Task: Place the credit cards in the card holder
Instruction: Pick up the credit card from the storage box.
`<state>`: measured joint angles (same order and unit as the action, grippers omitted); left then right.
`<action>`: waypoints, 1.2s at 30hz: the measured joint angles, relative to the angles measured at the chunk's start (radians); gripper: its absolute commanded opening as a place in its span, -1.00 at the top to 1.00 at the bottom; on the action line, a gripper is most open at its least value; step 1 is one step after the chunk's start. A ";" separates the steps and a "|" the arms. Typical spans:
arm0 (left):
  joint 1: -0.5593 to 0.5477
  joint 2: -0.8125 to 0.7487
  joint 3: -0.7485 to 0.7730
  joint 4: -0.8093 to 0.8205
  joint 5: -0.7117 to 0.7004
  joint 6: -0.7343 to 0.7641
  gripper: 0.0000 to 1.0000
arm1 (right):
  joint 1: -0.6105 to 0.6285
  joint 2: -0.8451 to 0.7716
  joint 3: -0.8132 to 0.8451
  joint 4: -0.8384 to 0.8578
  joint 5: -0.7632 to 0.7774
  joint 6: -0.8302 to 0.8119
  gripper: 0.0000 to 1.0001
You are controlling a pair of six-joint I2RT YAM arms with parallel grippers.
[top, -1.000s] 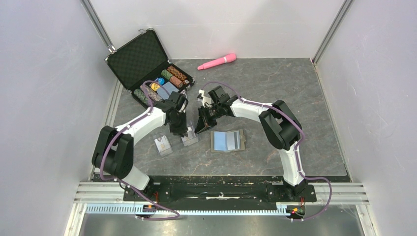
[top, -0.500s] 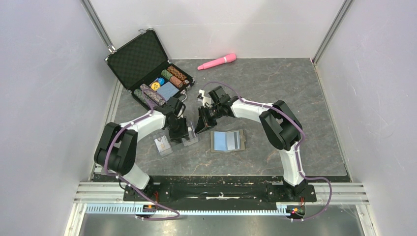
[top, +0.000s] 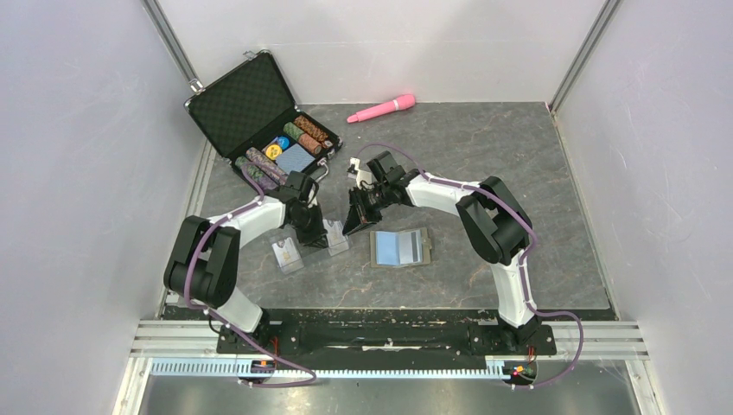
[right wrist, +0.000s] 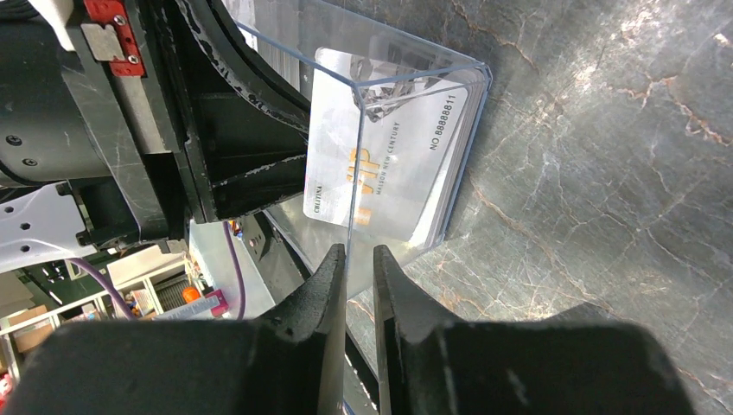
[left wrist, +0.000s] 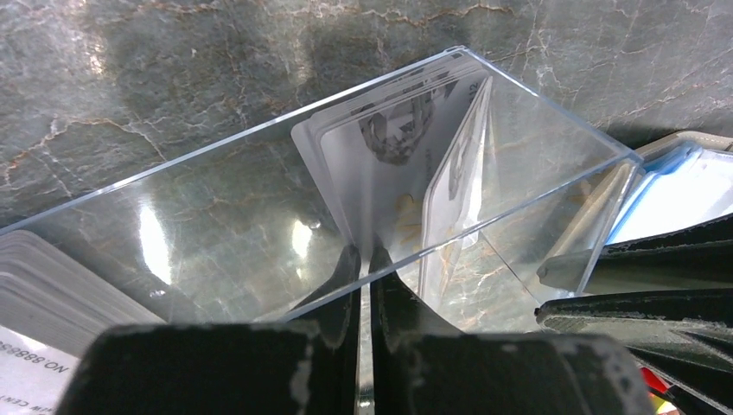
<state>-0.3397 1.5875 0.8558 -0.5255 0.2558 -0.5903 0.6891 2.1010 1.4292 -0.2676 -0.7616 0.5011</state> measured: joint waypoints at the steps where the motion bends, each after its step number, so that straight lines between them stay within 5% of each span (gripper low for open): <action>1: 0.001 -0.001 0.000 -0.001 0.001 0.000 0.95 | 0.000 0.000 0.000 0.000 0.000 0.000 0.74; 3: 0.001 -0.003 0.000 -0.004 0.000 0.000 0.83 | 0.000 0.000 0.000 0.000 0.000 0.000 0.74; 6: 0.001 -0.006 0.004 -0.011 -0.008 0.003 0.37 | 0.000 0.000 0.000 0.000 0.000 0.000 0.74; 8: -0.005 -0.011 0.009 -0.018 -0.011 0.007 0.31 | 0.000 0.000 0.000 0.000 -0.001 0.000 0.74; 10: -0.011 -0.025 0.013 -0.029 -0.014 0.011 0.39 | 0.000 0.000 0.000 0.000 -0.001 -0.001 0.74; 14: -0.016 -0.081 0.016 -0.069 -0.022 0.019 0.91 | 0.000 0.000 0.000 0.000 -0.001 -0.001 0.74; 16: -0.016 -0.114 0.019 -0.087 -0.035 0.026 0.94 | 0.000 0.000 0.000 0.000 -0.001 -0.001 0.74; 17: -0.016 -0.127 0.021 -0.095 -0.041 0.028 0.89 | 0.000 0.000 0.000 0.000 -0.001 -0.001 0.74; 21: -0.015 -0.140 0.032 -0.108 -0.052 0.037 0.01 | 0.000 0.000 0.000 0.000 -0.001 -0.001 0.74; 23: -0.015 -0.139 0.032 -0.110 -0.057 0.042 -0.10 | 0.000 0.000 0.000 0.000 -0.001 -0.001 0.74; 28: -0.015 -0.104 0.032 -0.091 -0.067 0.037 0.01 | 0.000 0.000 0.000 0.000 -0.001 -0.002 0.73; 36: -0.015 0.031 0.056 -0.015 -0.034 0.029 0.54 | 0.000 0.000 0.000 -0.001 -0.002 -0.006 0.73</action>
<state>-0.3550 1.6180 0.9119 -0.5404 0.2222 -0.5610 0.6888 2.1010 1.4288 -0.2684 -0.7639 0.4953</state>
